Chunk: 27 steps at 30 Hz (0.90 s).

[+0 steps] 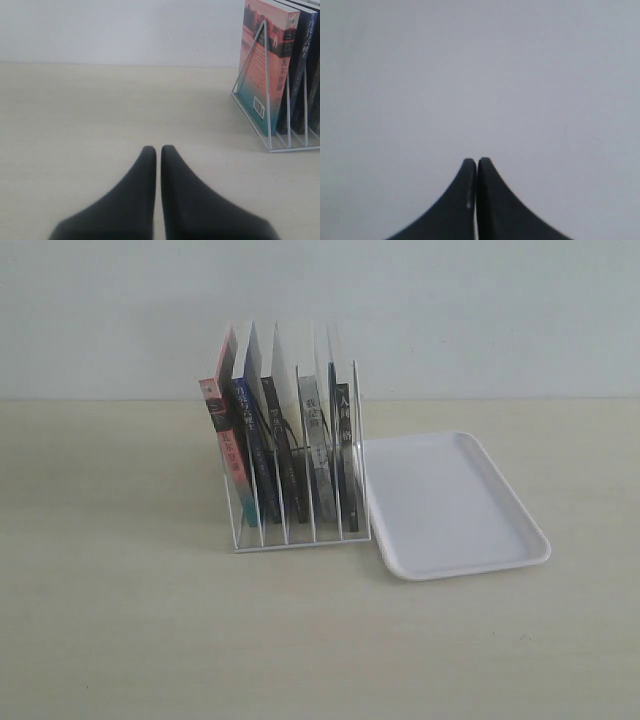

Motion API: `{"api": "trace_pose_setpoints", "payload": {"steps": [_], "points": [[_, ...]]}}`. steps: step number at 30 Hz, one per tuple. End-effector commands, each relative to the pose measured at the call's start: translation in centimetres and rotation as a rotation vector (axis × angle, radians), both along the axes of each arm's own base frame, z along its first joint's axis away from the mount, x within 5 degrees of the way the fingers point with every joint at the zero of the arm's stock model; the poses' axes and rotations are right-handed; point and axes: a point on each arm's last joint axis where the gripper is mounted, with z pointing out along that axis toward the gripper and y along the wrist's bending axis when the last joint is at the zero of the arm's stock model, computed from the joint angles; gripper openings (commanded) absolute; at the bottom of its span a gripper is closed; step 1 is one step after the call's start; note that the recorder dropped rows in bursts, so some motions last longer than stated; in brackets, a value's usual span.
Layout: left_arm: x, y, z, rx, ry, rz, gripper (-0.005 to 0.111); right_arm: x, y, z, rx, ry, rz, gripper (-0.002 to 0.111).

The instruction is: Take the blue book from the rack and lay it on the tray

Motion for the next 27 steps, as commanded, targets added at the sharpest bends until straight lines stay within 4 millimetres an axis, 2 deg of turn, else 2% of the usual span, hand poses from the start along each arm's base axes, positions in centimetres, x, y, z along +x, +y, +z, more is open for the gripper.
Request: {"api": "trace_pose_setpoints", "payload": {"steps": [1,5,8,14,20,22,25,27], "points": [[0.0,0.0,0.1,-0.004,-0.008,0.002,0.004,1.3,0.1,4.0,0.005,0.379,0.015,0.0],[0.0,0.0,0.1,-0.004,-0.008,0.002,0.004,4.9,0.3,4.8,-0.006,0.863,0.023,0.0],[0.0,0.0,0.1,-0.004,-0.008,0.002,0.004,7.7,0.3,5.2,-0.006,0.976,0.024,0.0],[0.0,0.0,0.1,-0.004,-0.008,0.002,0.004,12.5,0.3,5.3,0.018,0.908,0.024,0.0],[0.0,0.0,0.1,-0.004,-0.008,0.002,0.004,14.9,0.3,4.8,0.078,0.867,0.025,0.0],[0.0,0.0,0.1,-0.004,-0.008,0.002,0.004,15.6,0.3,4.5,0.14,0.859,0.035,0.0],[0.0,0.0,0.1,-0.004,-0.008,0.002,0.004,16.8,0.5,3.9,0.325,0.861,0.068,0.0],[0.0,0.0,0.1,-0.004,-0.008,0.002,0.004,17.8,1.4,3.4,0.393,0.885,0.115,0.0]]}}
